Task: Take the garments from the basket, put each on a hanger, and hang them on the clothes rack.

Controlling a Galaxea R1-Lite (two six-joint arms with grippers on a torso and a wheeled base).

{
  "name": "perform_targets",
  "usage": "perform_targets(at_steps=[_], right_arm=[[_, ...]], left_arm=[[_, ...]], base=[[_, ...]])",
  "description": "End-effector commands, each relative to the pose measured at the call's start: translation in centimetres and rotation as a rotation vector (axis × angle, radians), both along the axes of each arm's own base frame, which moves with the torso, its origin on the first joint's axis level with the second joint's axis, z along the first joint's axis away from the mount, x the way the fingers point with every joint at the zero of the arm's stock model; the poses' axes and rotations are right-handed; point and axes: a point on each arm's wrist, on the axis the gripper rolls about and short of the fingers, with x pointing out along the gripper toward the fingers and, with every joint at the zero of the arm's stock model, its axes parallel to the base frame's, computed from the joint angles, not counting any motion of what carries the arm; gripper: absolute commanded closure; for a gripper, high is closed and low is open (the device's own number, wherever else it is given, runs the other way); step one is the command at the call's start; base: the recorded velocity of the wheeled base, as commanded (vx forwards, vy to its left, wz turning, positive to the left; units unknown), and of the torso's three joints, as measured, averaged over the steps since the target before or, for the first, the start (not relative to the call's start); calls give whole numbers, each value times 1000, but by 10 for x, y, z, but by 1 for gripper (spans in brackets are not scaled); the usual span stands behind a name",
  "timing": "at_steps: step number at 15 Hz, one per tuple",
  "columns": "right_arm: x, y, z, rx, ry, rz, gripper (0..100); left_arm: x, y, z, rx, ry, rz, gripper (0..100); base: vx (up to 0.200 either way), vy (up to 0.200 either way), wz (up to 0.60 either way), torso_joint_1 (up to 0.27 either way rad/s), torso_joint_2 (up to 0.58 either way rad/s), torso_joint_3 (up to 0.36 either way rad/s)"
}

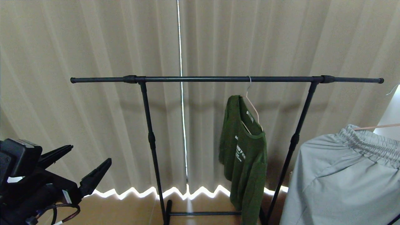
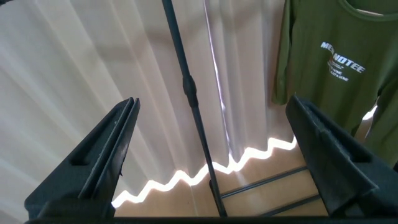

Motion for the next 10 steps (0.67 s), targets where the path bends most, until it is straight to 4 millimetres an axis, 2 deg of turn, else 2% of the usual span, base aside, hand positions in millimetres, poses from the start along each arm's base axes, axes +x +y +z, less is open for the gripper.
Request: perform_targets(at_steps=[1,5,10], right_arm=[[4,-2,-1,5,10,1,100],[12,-5,2,8,16,2,100],[34,1,3,39,29,84,100]], left_arm=[[4,-1,-4,8,28,1,0],[3,-1,-4,8,24,1,0],[3,0,-4,8,23,3,0]], base=[[200,0,0,-2,-7,2],[200,0,0,5,5,2],[200,0,0,3,1,6]])
